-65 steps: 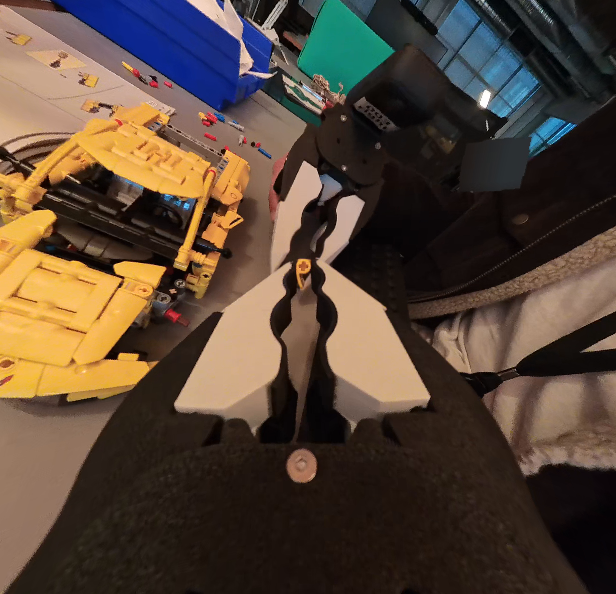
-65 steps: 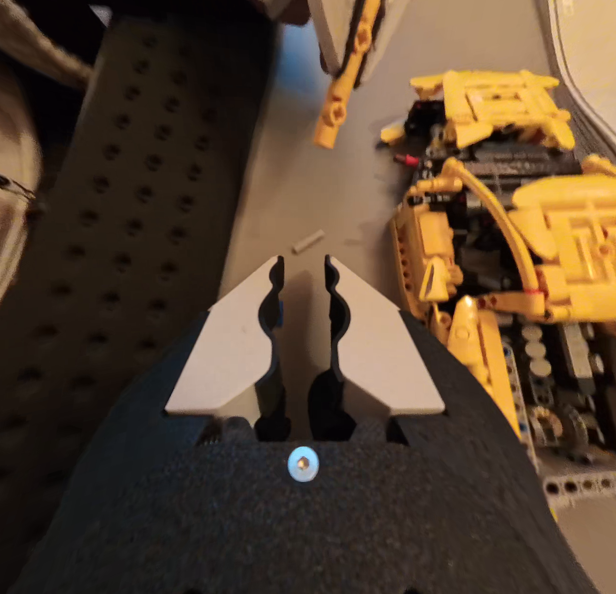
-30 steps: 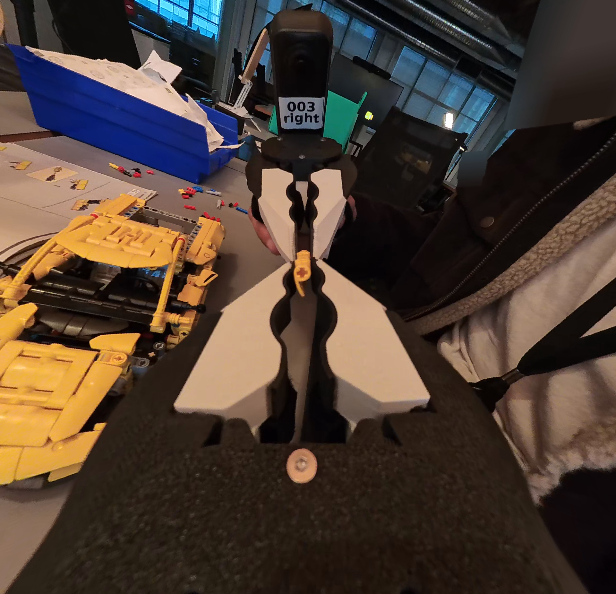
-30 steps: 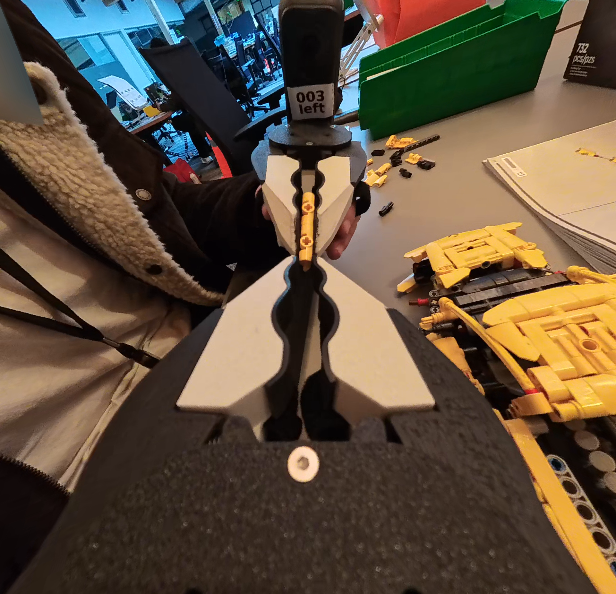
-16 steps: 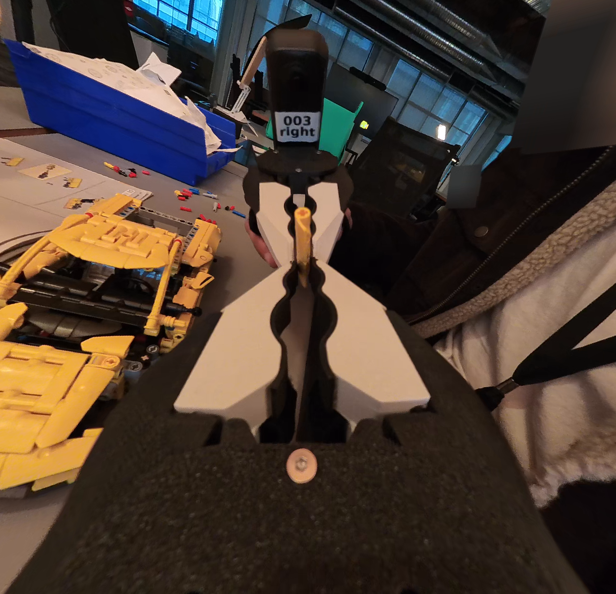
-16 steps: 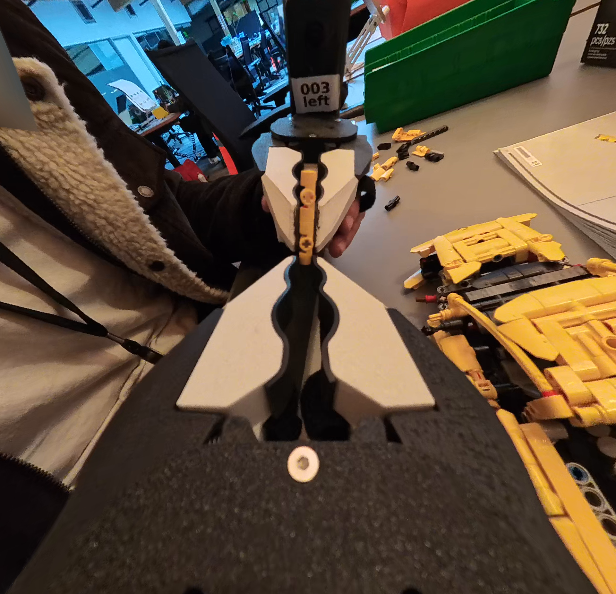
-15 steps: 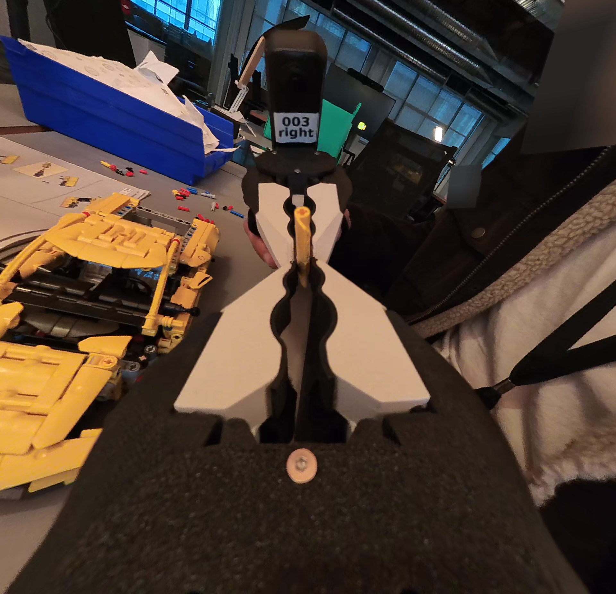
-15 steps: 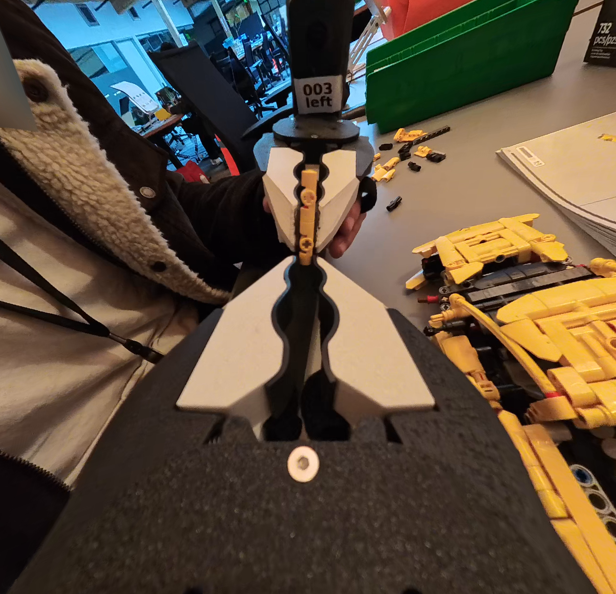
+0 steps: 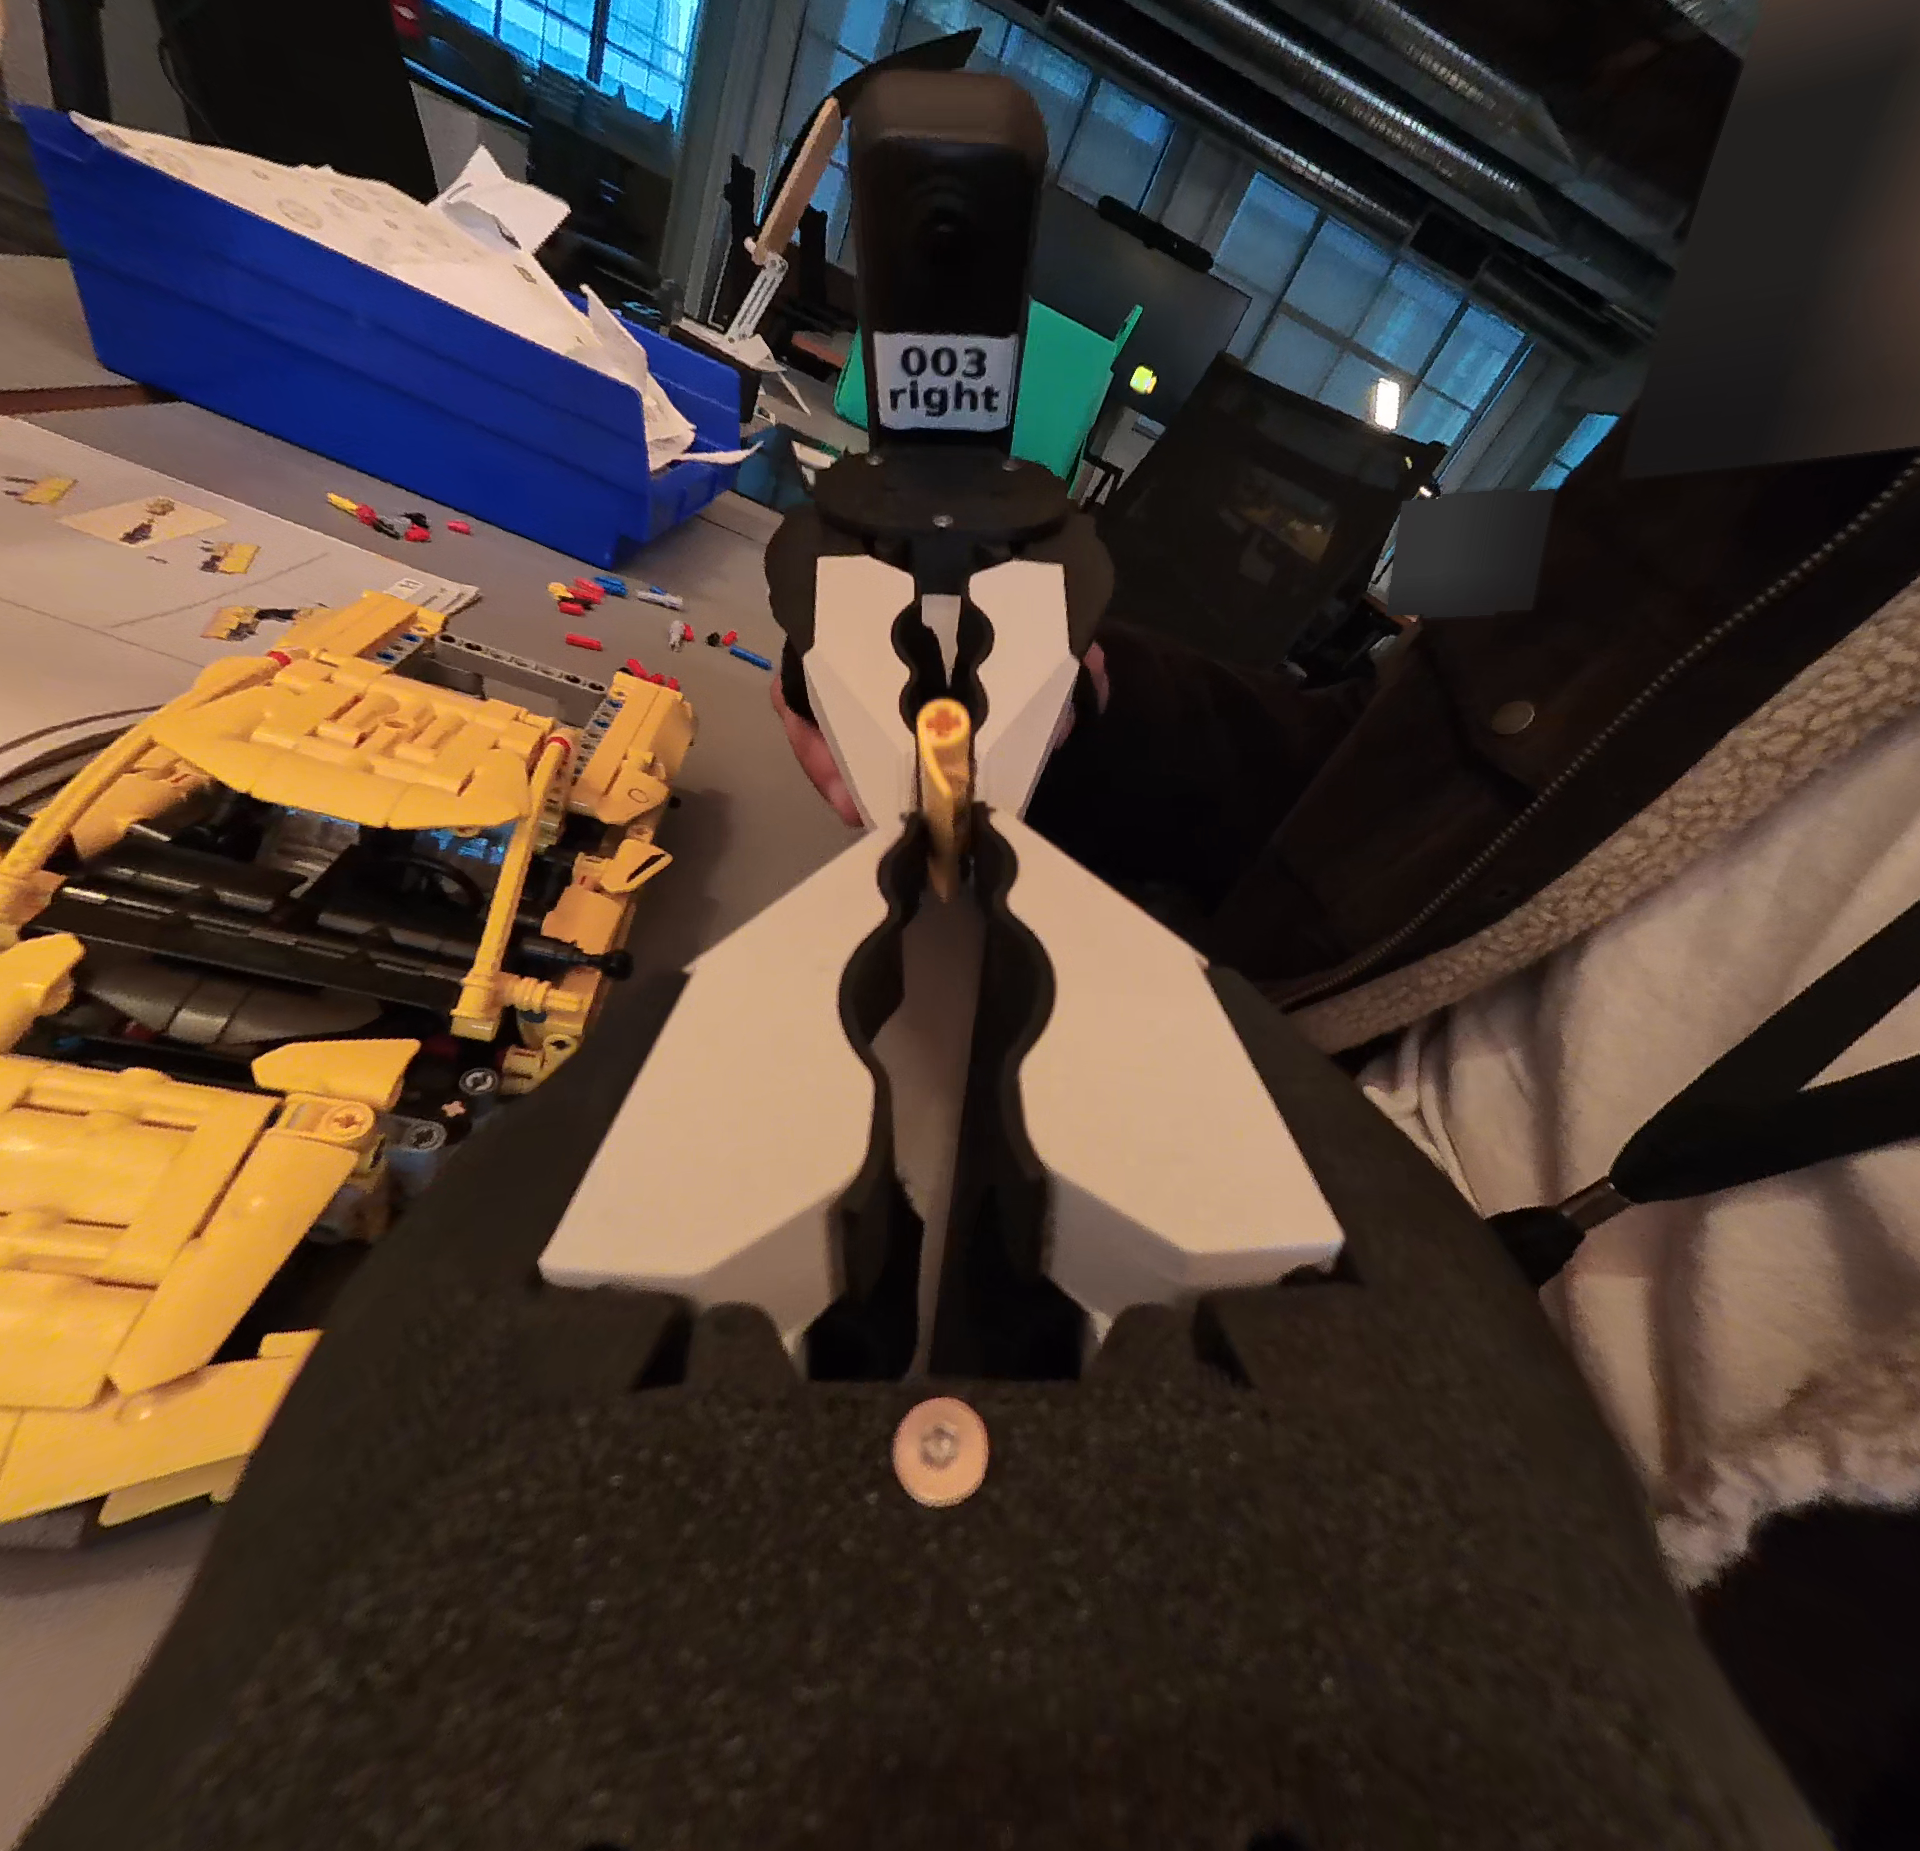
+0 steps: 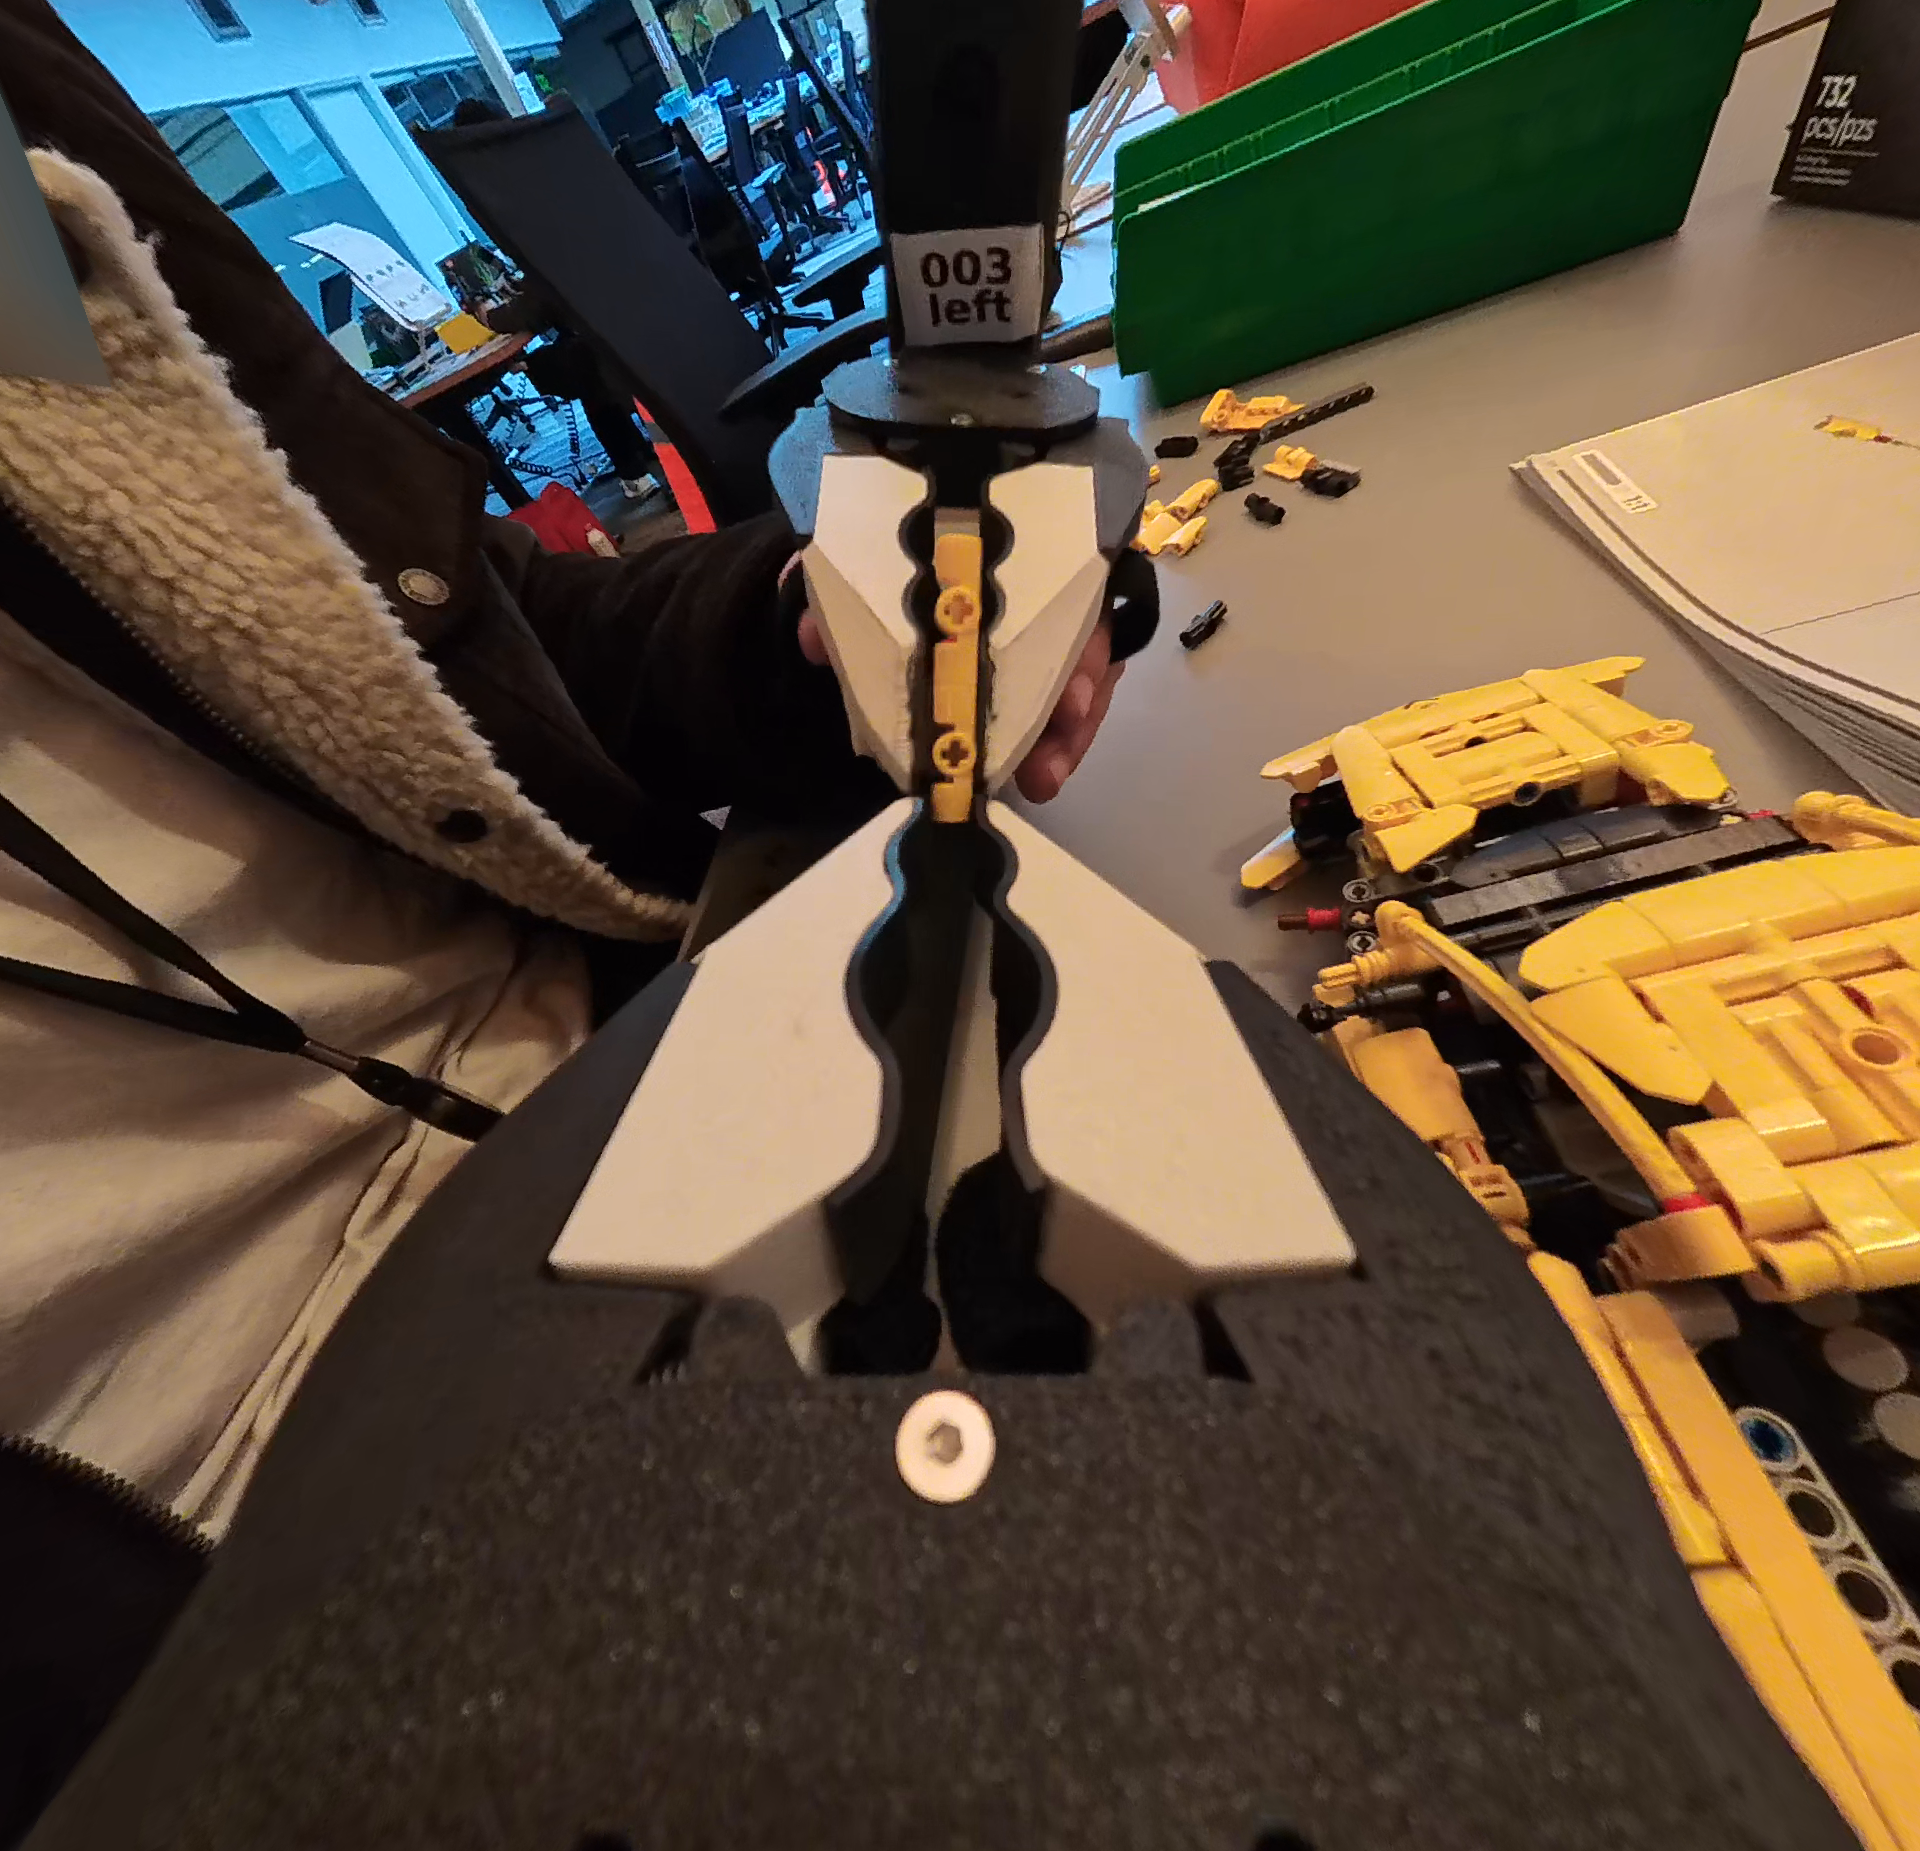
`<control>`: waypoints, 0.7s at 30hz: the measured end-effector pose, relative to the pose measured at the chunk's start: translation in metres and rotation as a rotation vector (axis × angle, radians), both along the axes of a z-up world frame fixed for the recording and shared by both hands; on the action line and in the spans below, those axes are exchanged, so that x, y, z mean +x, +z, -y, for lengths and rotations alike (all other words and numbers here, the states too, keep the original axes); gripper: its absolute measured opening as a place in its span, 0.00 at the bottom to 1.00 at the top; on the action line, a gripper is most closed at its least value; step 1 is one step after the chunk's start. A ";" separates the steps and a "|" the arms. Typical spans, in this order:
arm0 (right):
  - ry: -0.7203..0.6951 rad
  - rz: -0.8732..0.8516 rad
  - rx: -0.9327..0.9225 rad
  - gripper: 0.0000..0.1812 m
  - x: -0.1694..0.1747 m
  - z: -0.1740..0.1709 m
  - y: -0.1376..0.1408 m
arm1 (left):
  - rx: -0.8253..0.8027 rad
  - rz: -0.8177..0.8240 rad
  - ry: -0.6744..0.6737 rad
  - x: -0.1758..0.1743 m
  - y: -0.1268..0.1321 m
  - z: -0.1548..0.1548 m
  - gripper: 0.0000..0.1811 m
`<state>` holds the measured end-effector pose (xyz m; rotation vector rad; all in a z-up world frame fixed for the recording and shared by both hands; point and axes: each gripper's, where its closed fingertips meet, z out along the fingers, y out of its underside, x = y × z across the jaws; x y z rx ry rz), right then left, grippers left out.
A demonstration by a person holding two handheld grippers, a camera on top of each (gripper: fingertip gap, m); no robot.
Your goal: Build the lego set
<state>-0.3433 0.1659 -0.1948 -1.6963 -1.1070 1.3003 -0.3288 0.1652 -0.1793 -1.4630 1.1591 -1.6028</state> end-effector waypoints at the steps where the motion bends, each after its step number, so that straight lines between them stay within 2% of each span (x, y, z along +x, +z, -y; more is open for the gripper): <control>1: -0.002 0.009 0.003 0.04 0.001 0.000 -0.001 | 0.000 -0.012 -0.003 0.000 -0.002 0.000 0.05; 12: 0.016 0.085 0.031 0.04 0.001 0.005 -0.012 | 0.043 -0.060 -0.014 0.002 -0.011 0.004 0.04; 21: -0.002 0.047 0.022 0.03 0.008 0.002 -0.005 | 0.056 -0.082 -0.018 0.001 -0.015 0.004 0.04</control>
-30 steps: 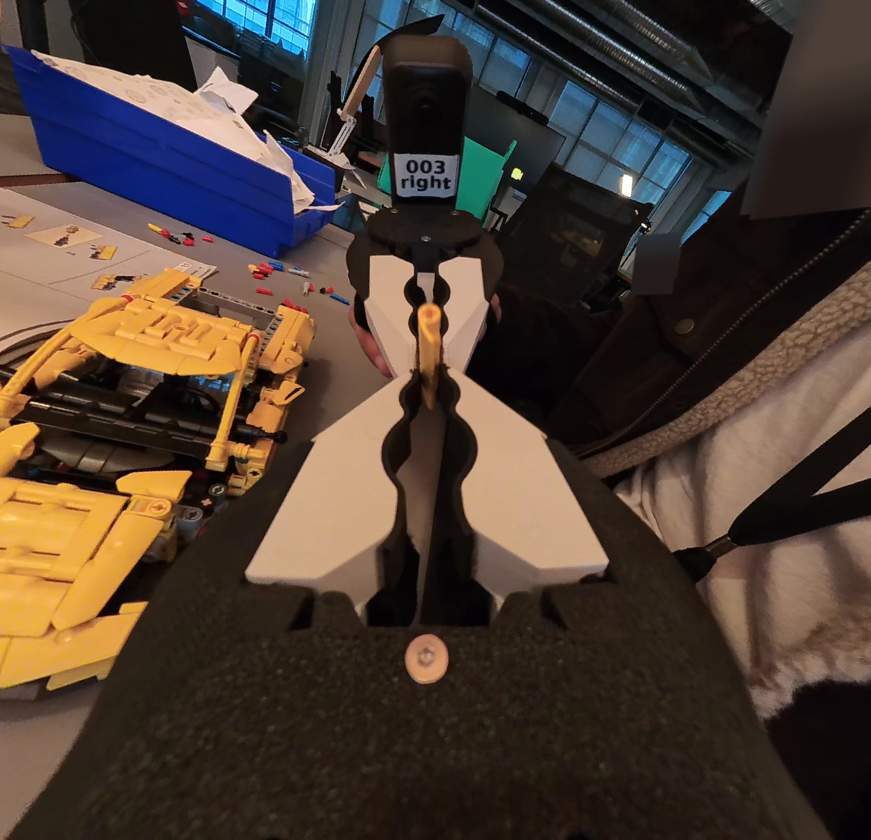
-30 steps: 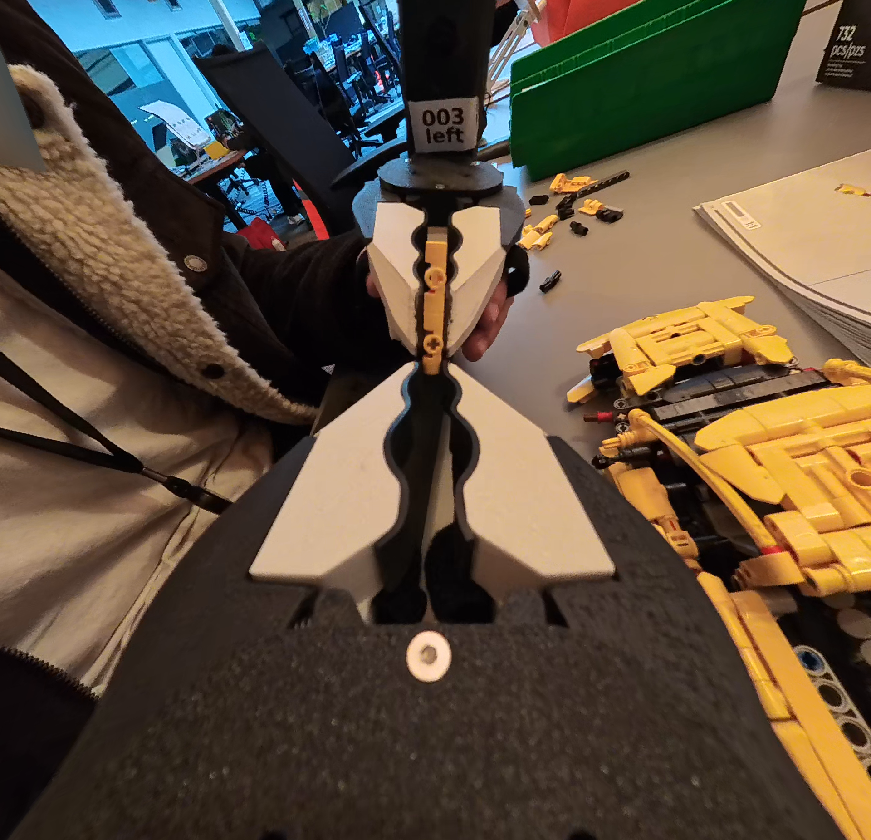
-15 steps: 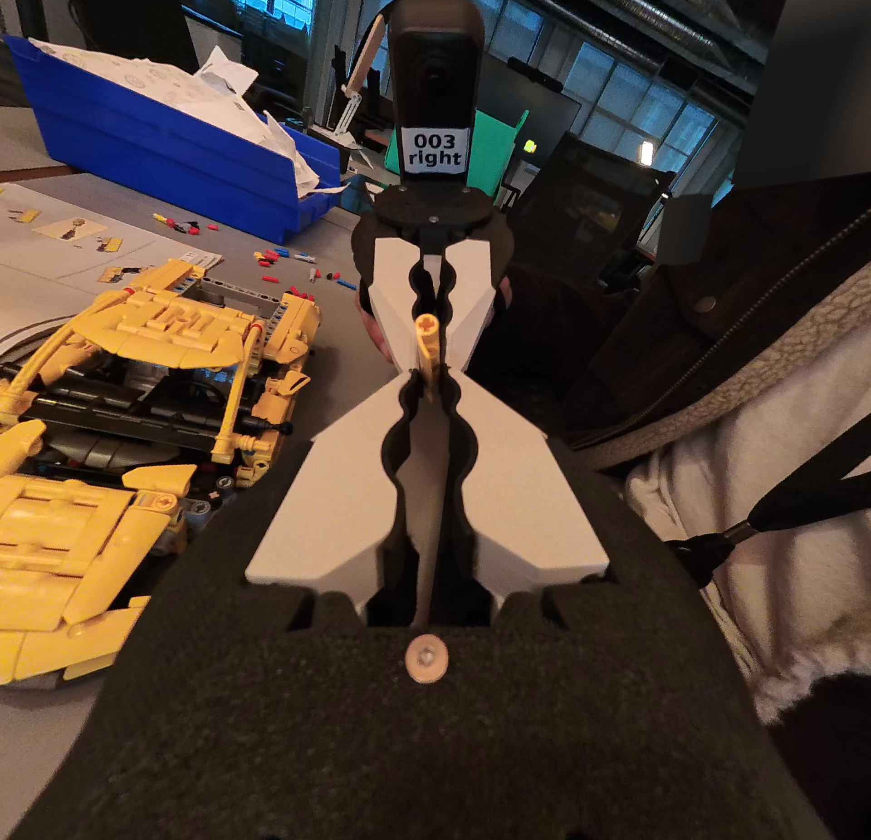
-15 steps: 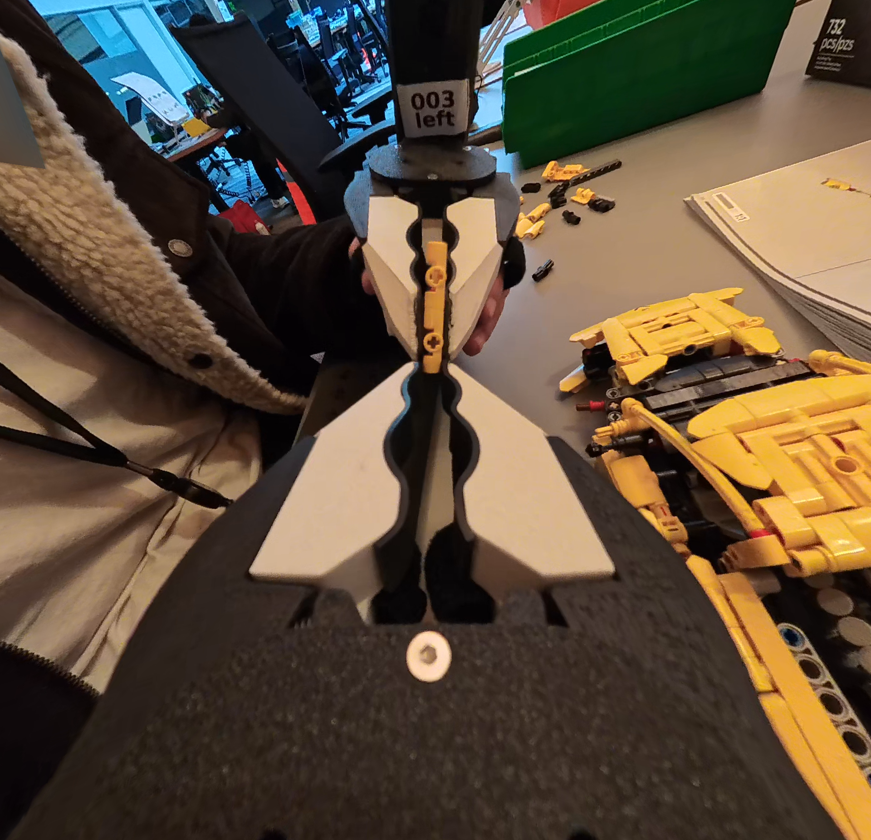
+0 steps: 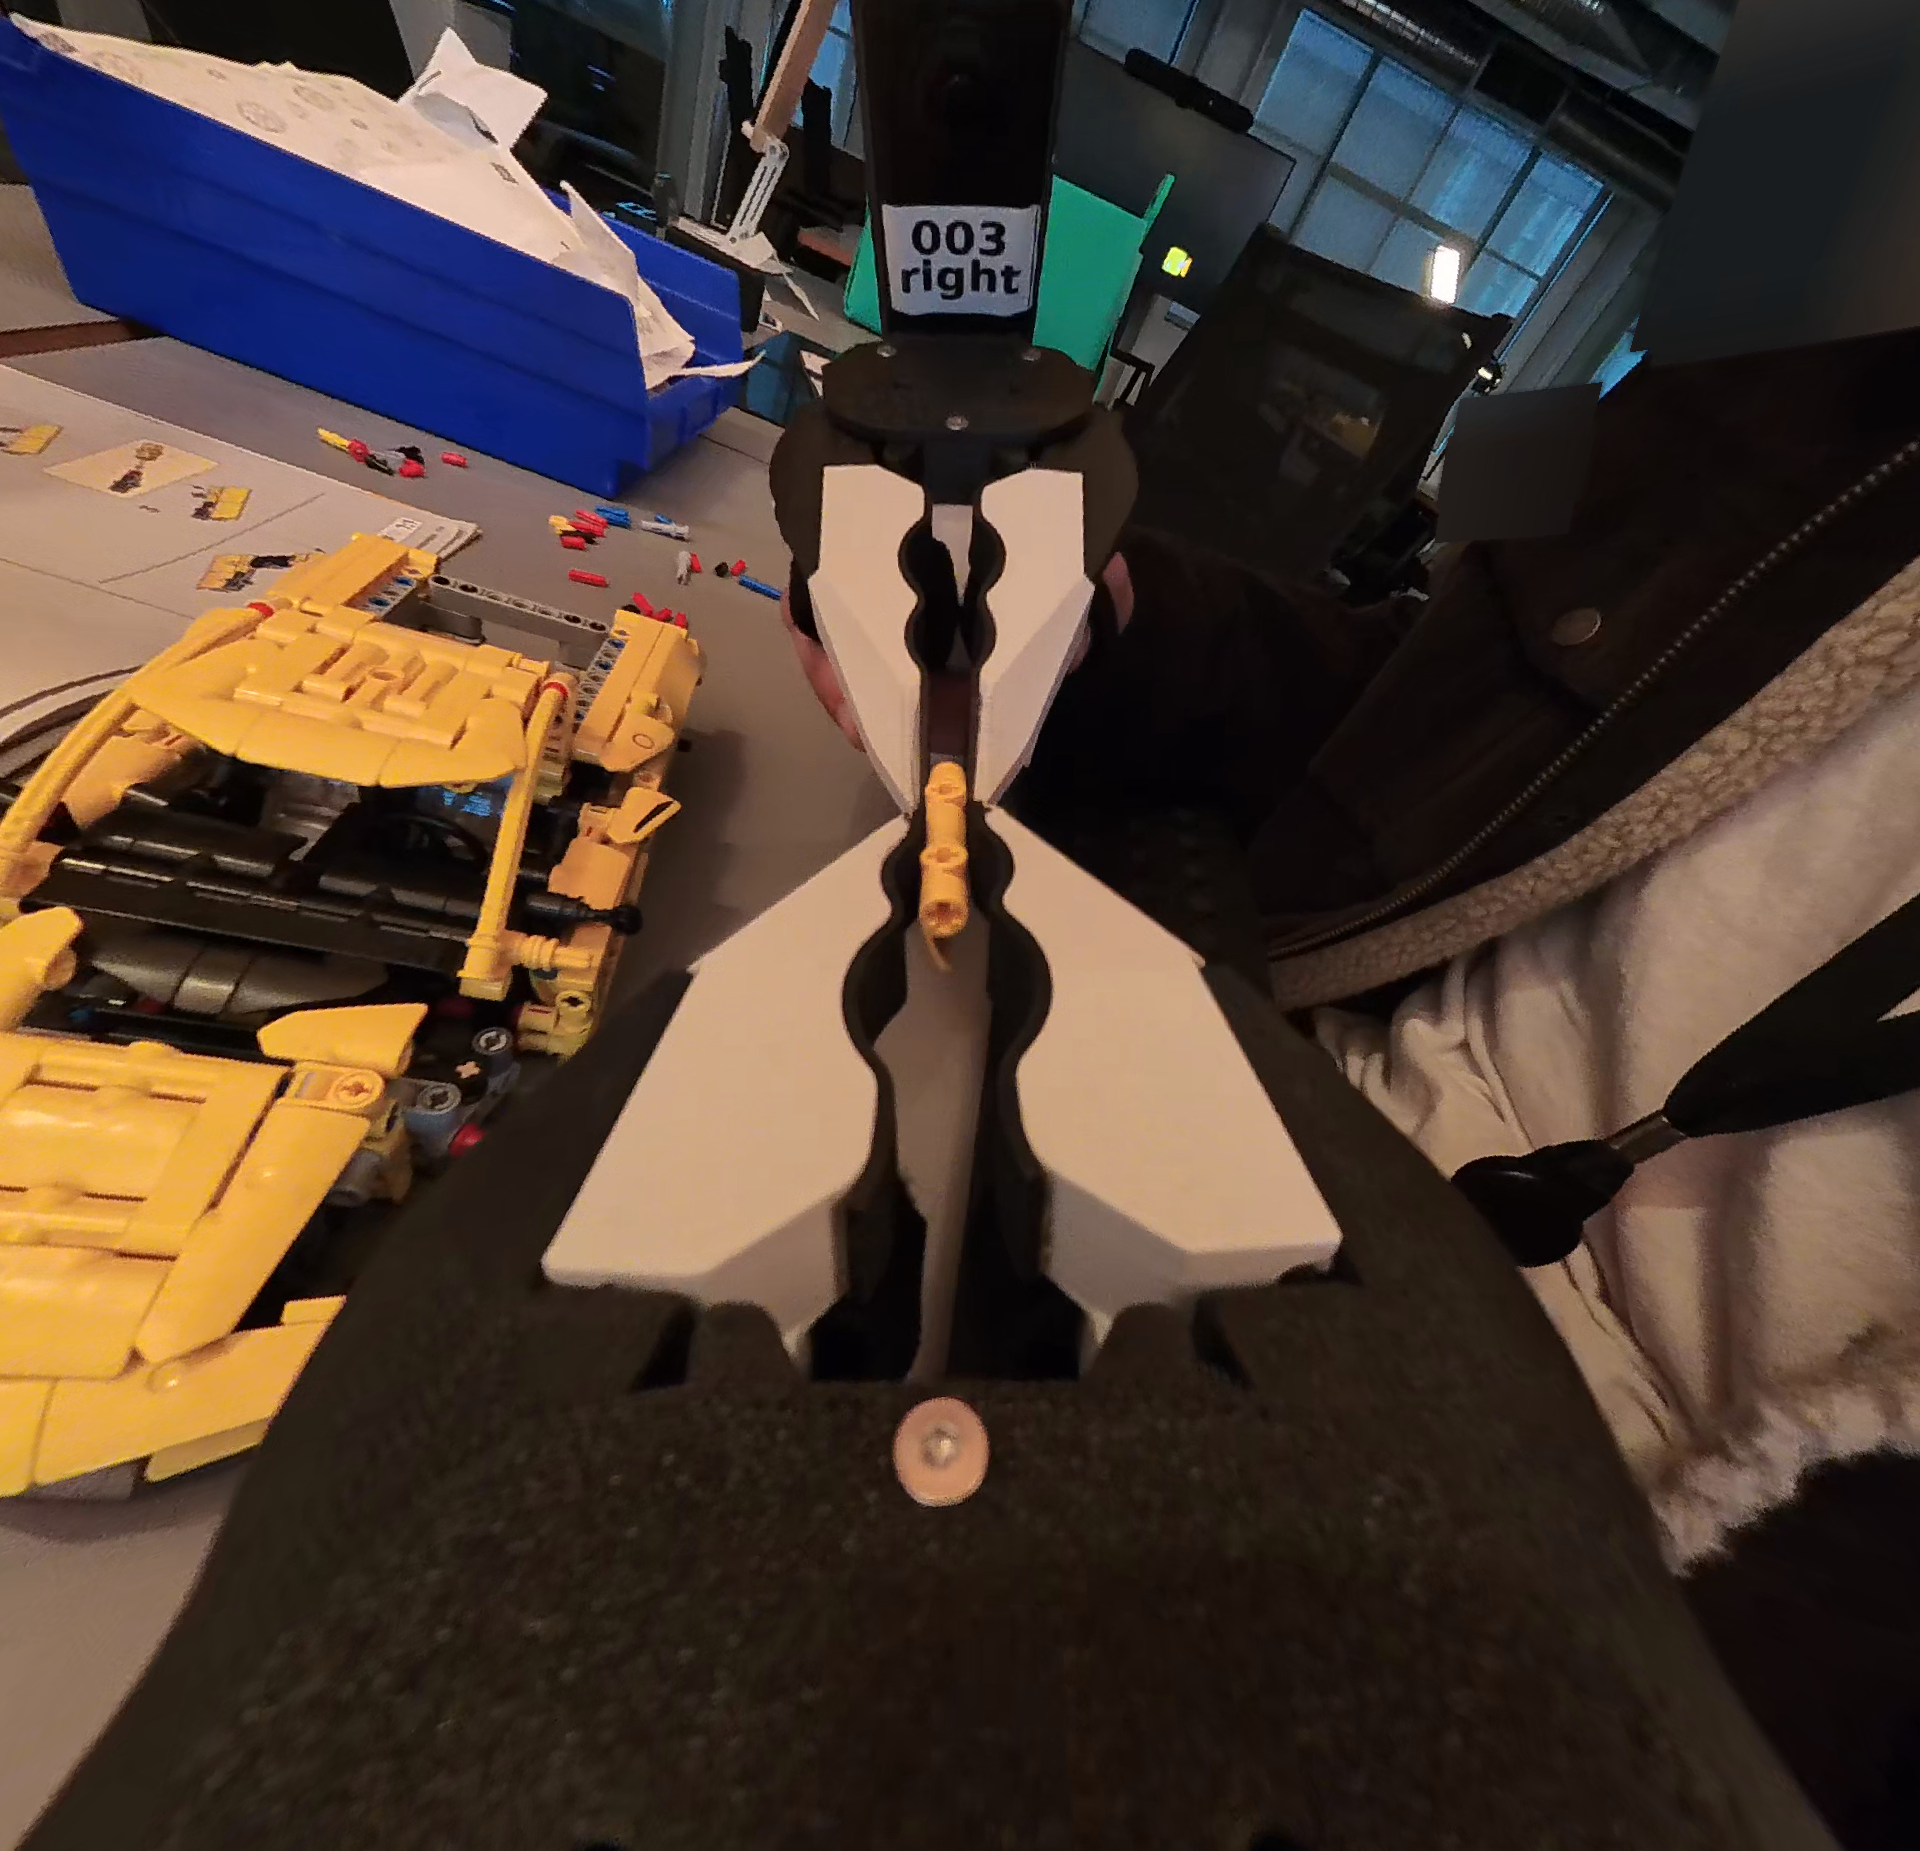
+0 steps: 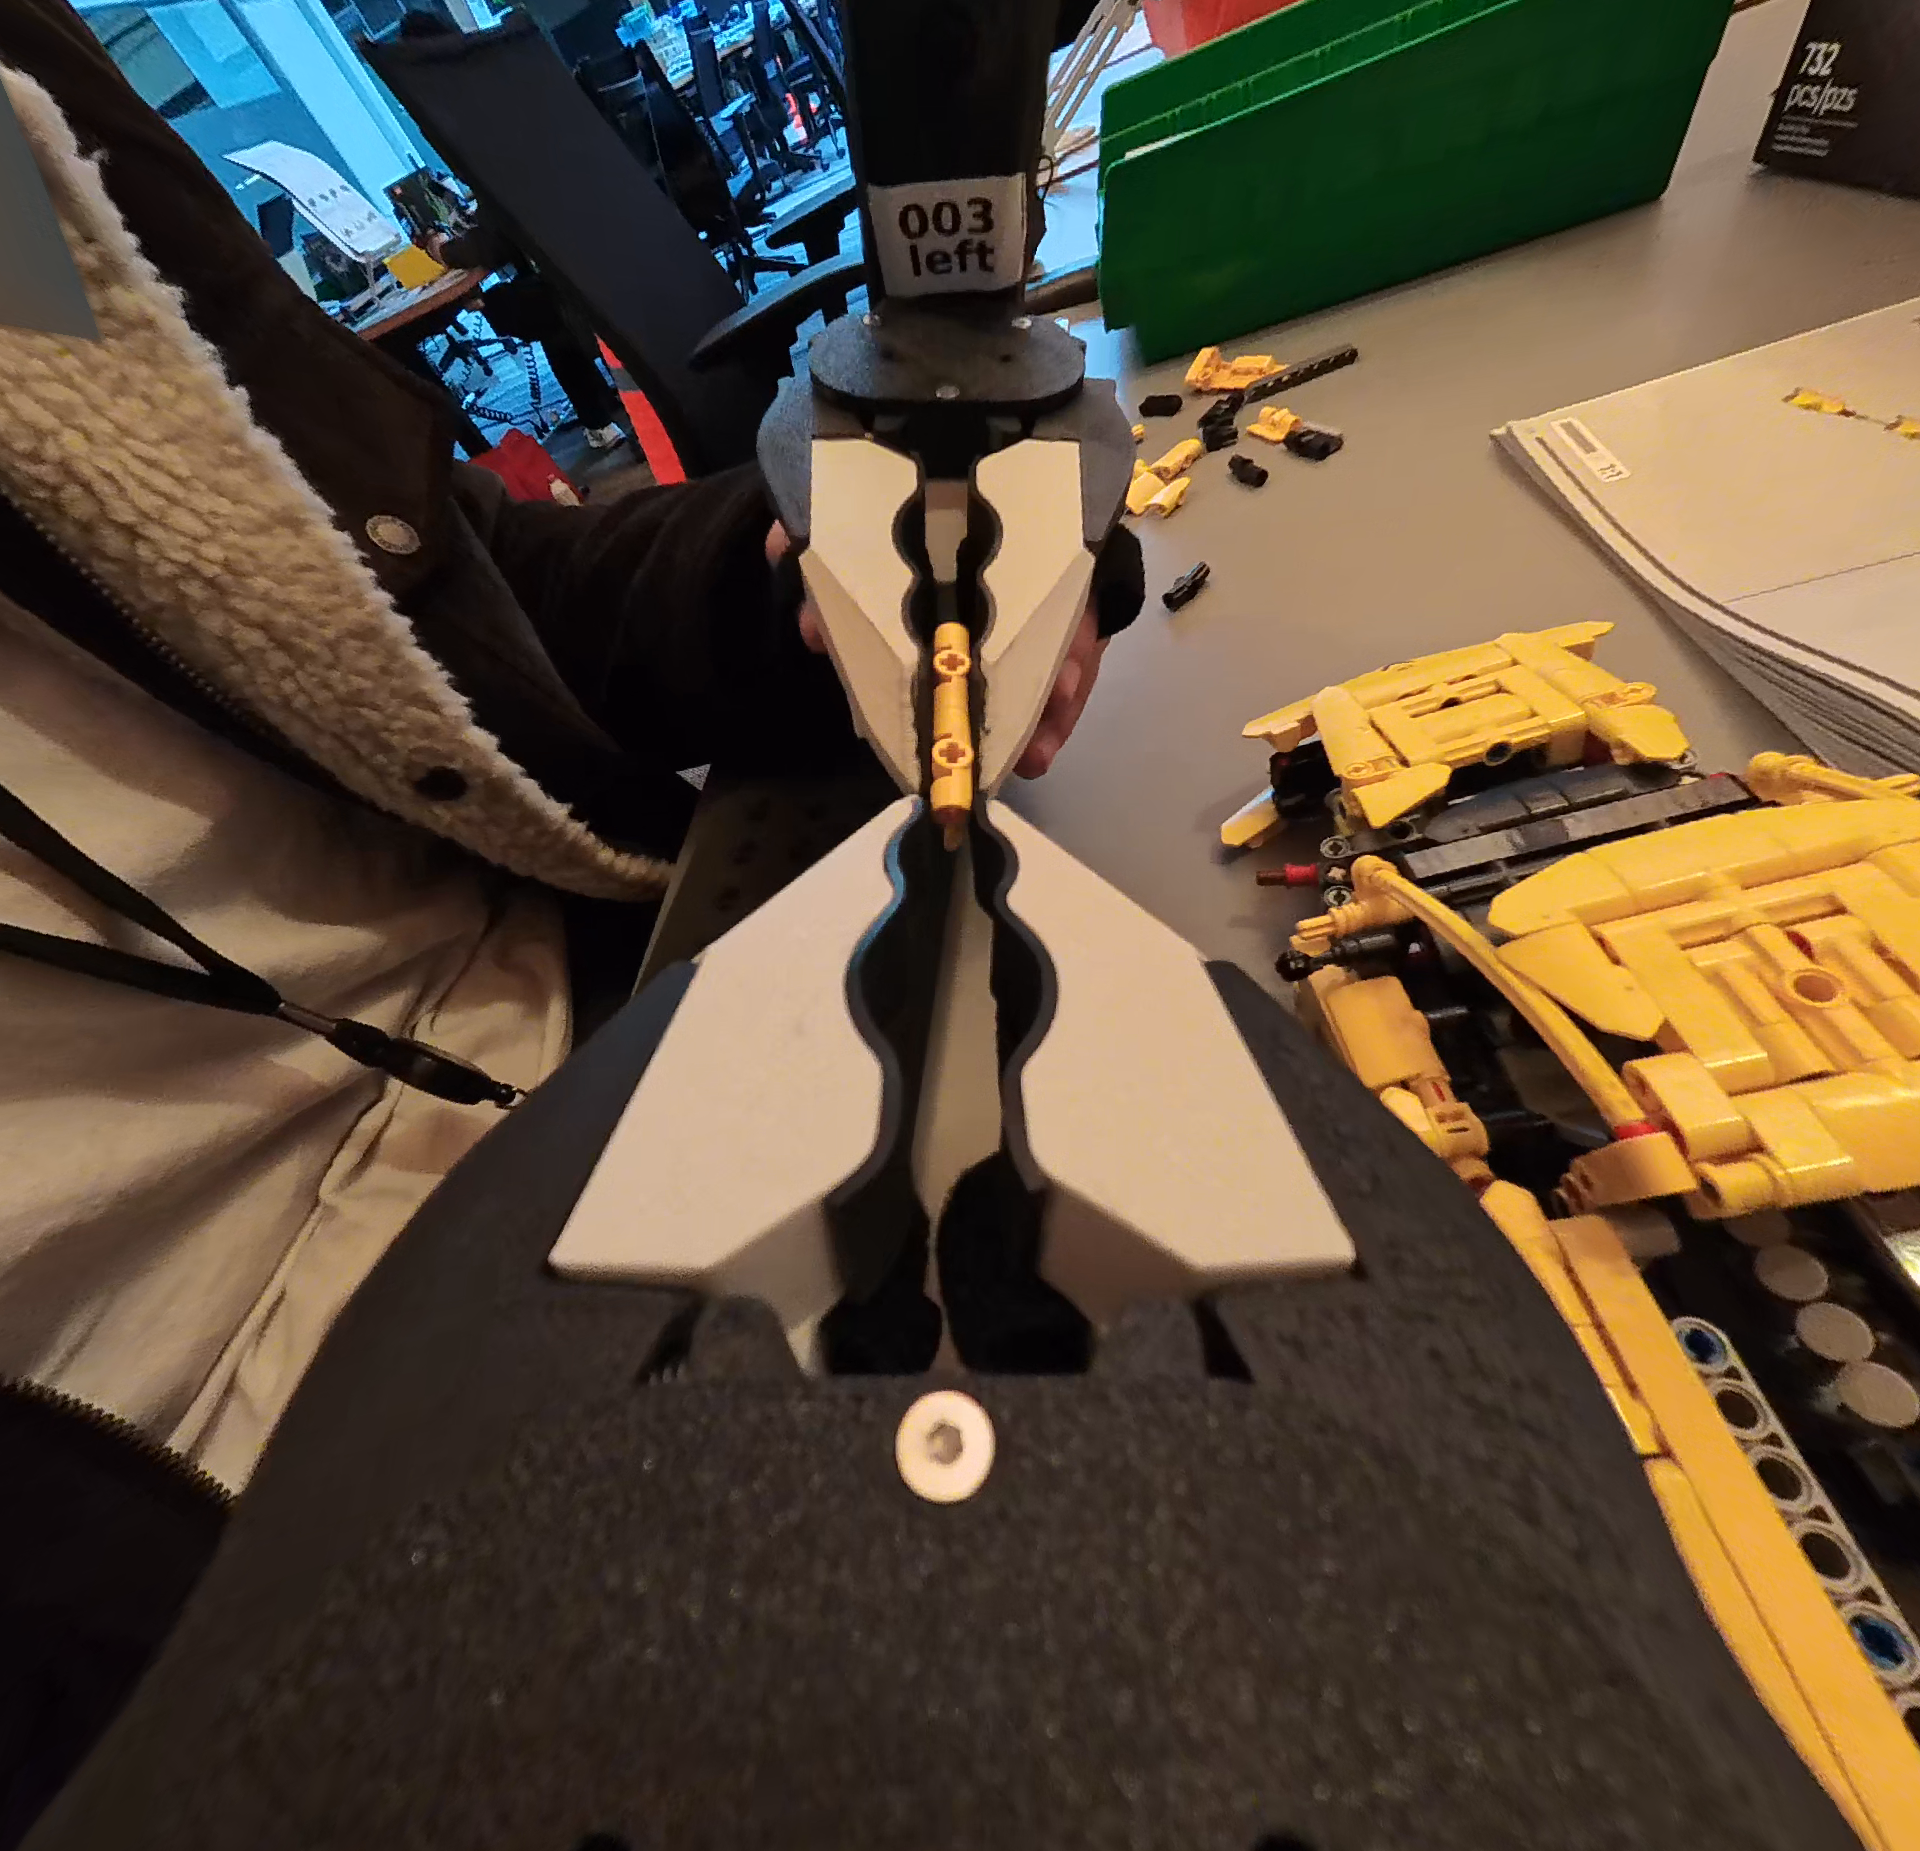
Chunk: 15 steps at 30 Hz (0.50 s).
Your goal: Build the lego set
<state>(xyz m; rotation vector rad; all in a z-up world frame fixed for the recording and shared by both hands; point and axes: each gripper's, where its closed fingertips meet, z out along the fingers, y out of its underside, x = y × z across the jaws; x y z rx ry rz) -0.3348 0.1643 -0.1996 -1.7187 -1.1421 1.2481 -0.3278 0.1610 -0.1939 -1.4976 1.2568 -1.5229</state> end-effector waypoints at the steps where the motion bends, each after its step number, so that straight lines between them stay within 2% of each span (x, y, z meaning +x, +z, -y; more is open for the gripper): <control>1: -0.001 -0.001 -0.001 0.03 0.000 0.000 0.000 | 0.005 -0.003 0.001 0.000 -0.001 0.000 0.04; 15: 0.001 -0.031 -0.017 0.04 -0.002 0.000 0.003 | -0.035 0.029 0.003 0.000 0.006 -0.001 0.04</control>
